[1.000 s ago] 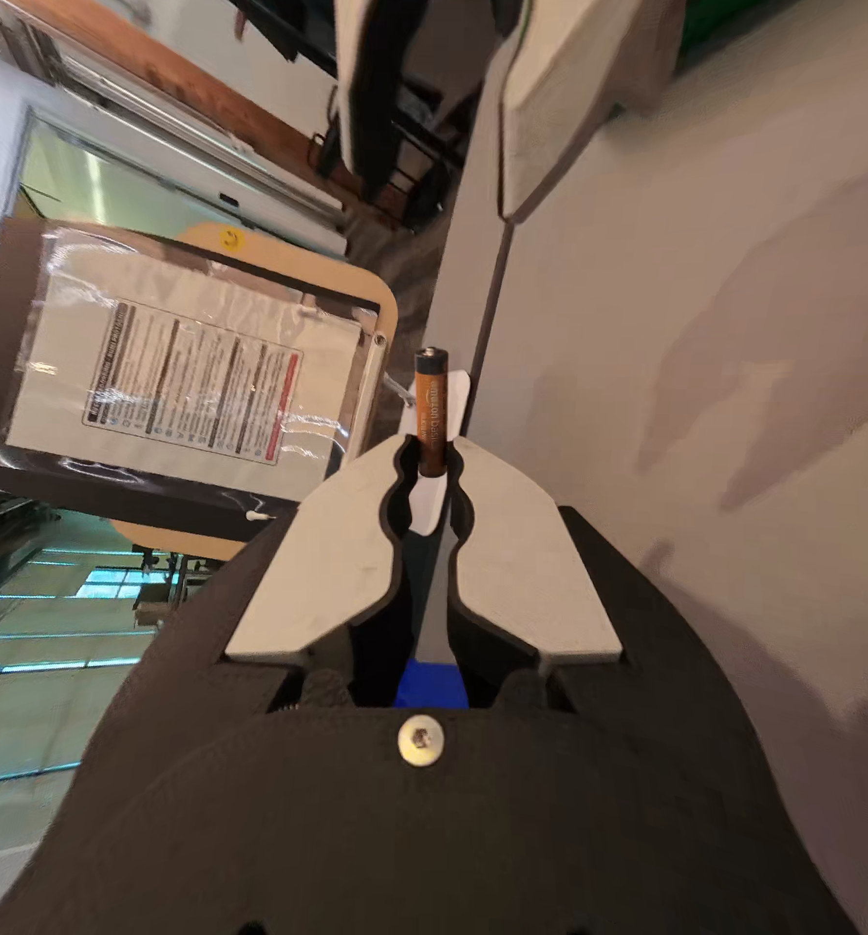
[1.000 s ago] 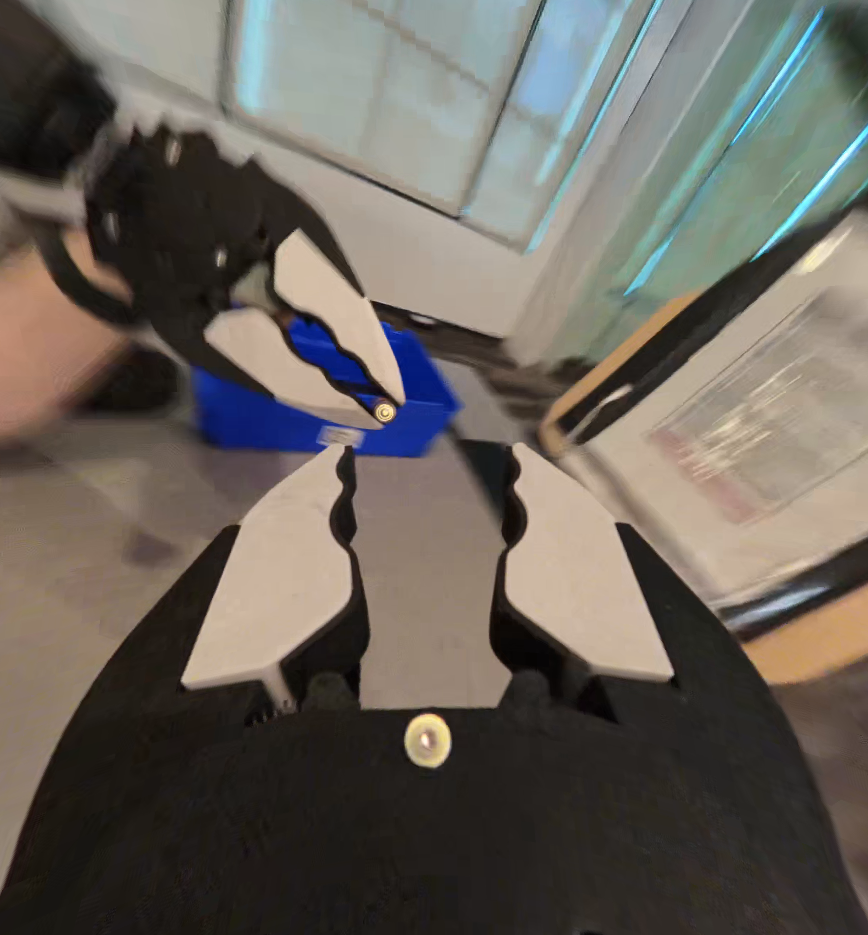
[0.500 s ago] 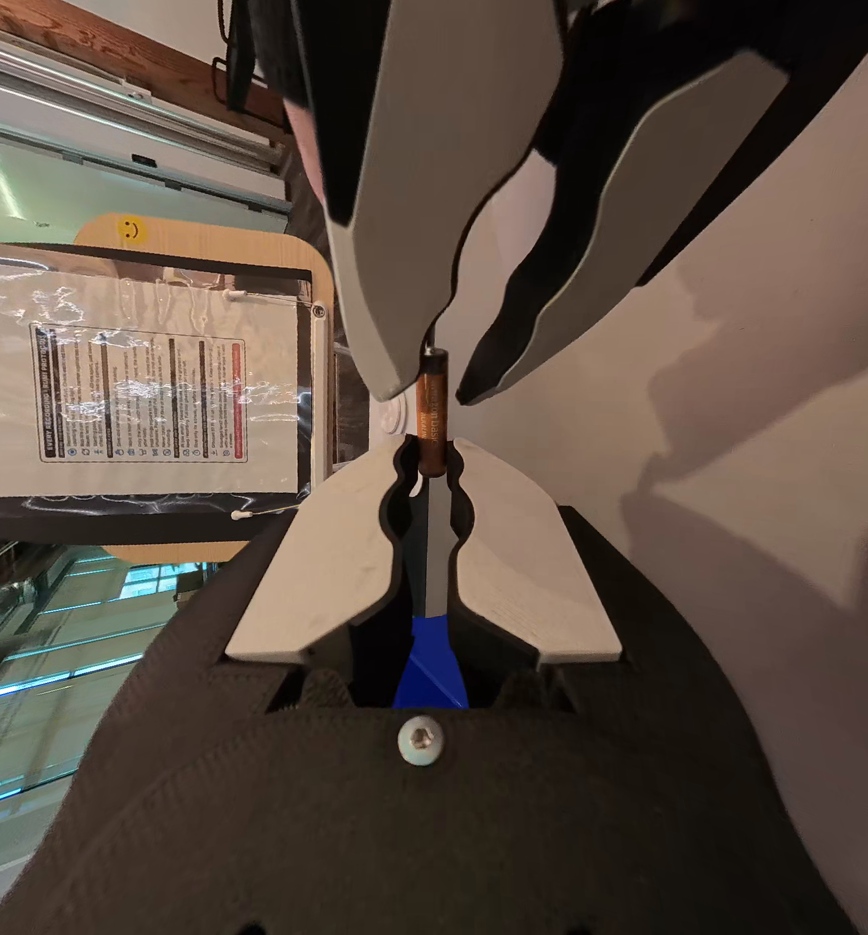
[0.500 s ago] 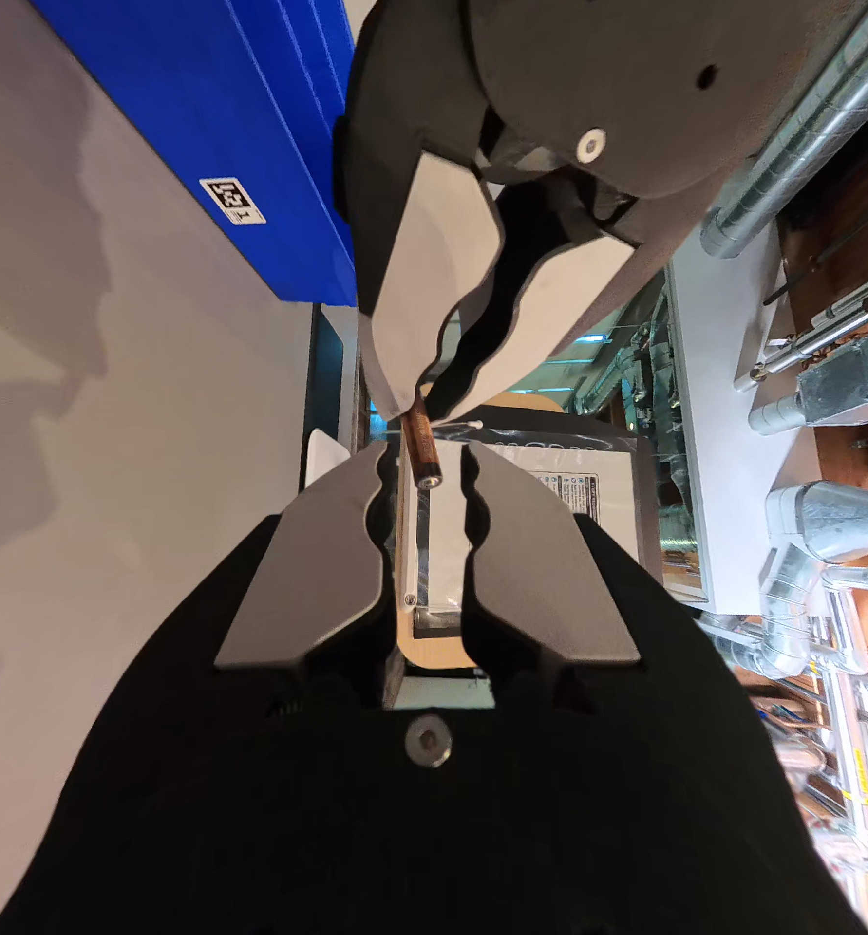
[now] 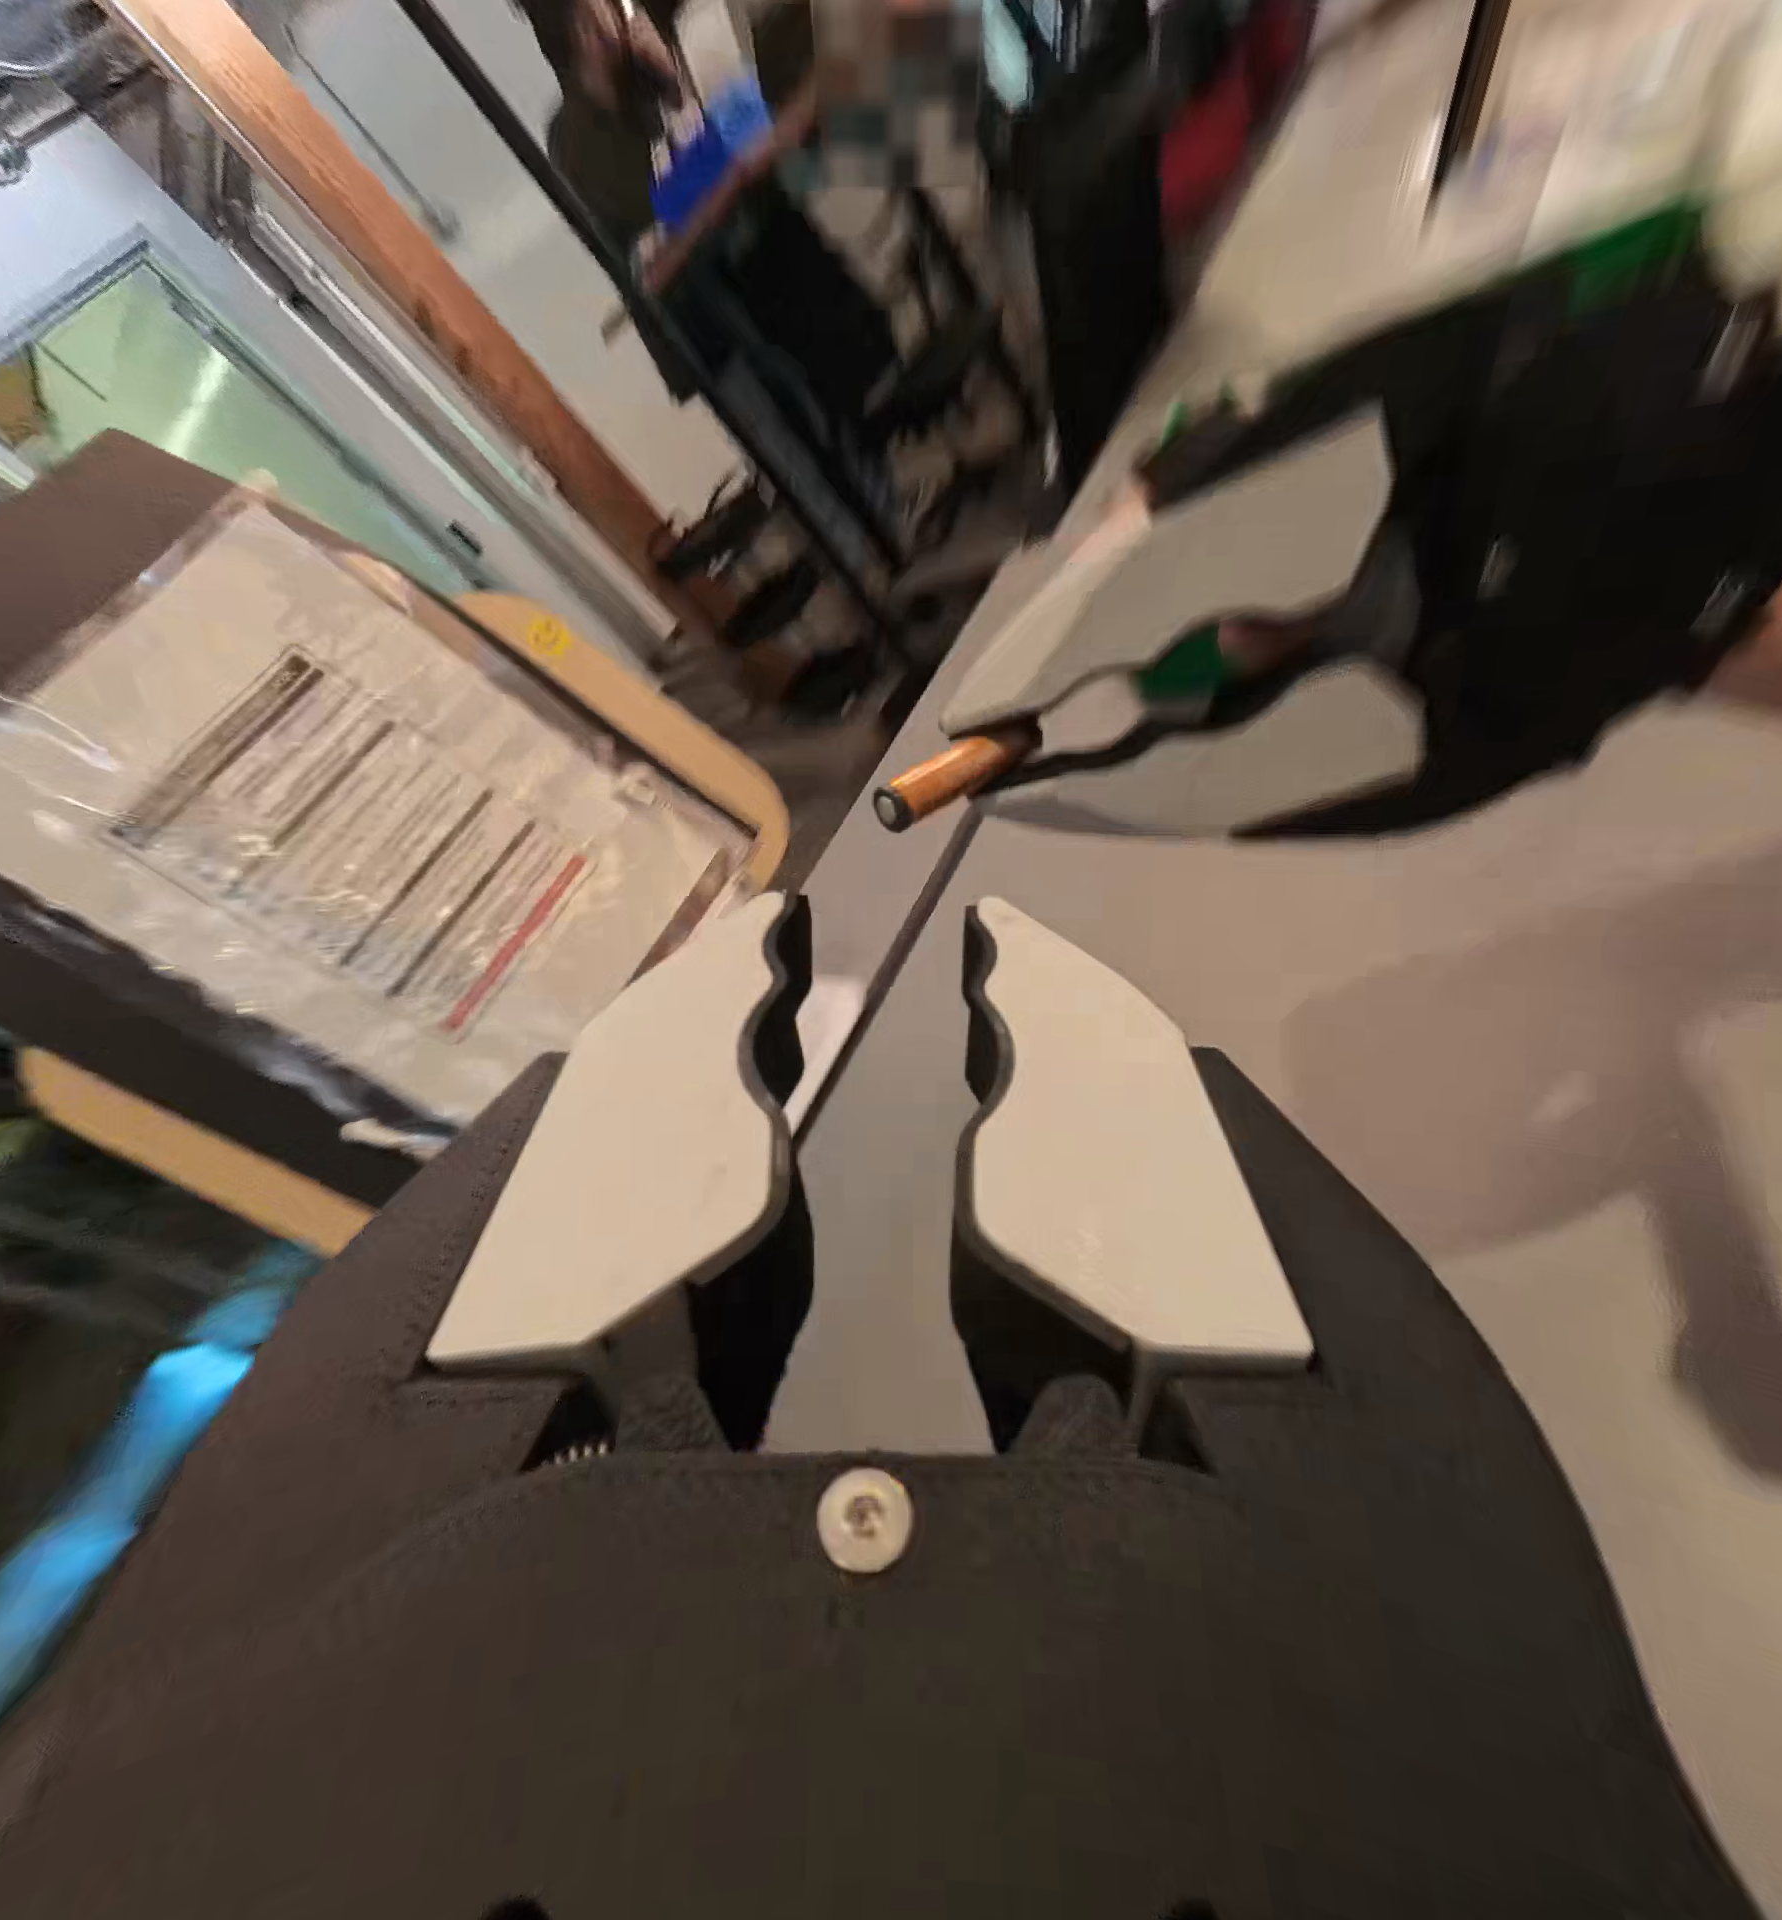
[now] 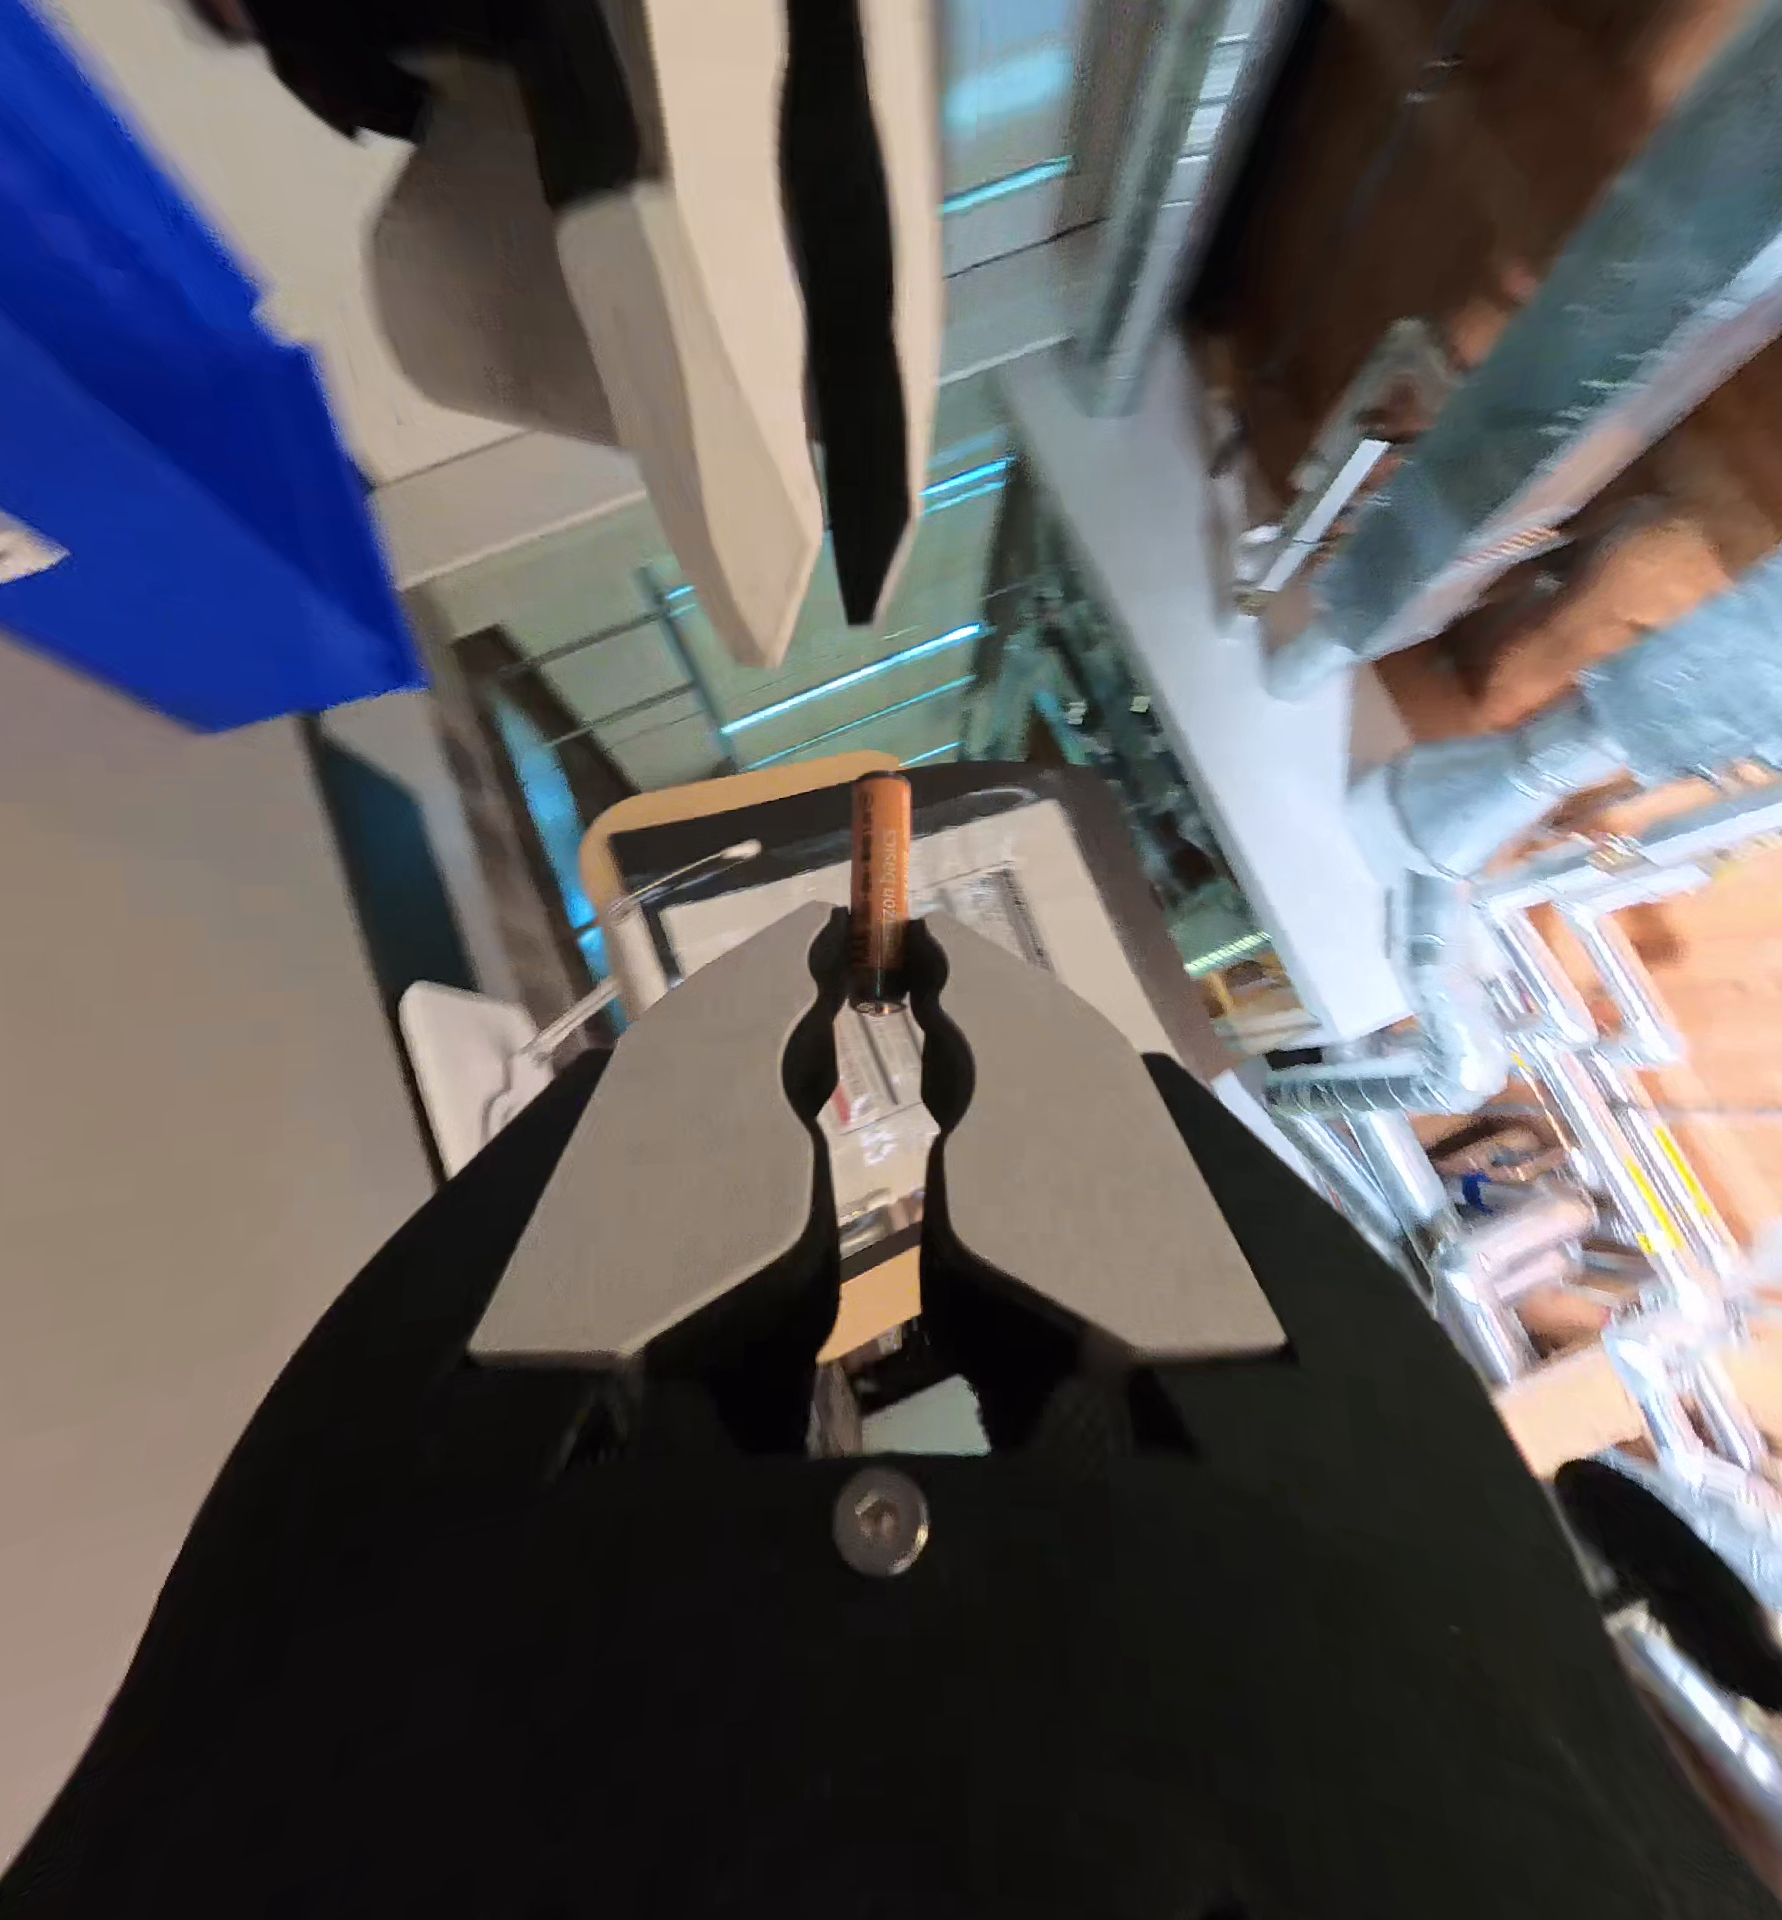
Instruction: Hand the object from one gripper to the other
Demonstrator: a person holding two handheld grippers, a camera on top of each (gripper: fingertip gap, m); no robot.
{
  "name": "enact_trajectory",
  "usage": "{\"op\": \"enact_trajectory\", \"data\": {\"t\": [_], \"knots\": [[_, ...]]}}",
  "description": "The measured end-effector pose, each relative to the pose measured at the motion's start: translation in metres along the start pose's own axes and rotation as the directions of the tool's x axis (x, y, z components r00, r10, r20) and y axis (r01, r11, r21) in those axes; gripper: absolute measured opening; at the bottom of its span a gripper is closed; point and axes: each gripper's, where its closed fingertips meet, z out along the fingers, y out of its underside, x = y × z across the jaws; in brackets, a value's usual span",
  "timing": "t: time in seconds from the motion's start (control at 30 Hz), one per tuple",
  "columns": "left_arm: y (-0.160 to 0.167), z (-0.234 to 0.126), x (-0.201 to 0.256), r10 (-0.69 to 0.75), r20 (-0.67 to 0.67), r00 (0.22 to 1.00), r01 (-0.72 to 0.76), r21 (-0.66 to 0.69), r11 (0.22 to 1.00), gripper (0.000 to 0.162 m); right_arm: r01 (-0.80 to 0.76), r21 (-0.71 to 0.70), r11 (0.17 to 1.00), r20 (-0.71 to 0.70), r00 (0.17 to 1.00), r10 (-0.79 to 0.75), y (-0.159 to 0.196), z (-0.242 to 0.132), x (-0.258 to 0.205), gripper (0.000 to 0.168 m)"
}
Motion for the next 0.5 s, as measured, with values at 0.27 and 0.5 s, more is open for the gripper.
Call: {"op": "enact_trajectory", "data": {"t": [0.27, 0.5], "knots": [[-0.033, 0.016, 0.009, -0.493, -0.267, 0.828, 0.543, 0.161, 0.824, 0.037, -0.185, 0.137, 0.973, -0.274, 0.937, 0.217, -0.022, -0.015, 0.030, 0.011], [-0.040, 0.014, 0.016, -0.476, -0.312, 0.822, 0.543, 0.183, 0.819, 0.016, -0.184, 0.163, 0.969, -0.245, 0.944, 0.220, -0.030, -0.014, 0.020, 0.011]]}}
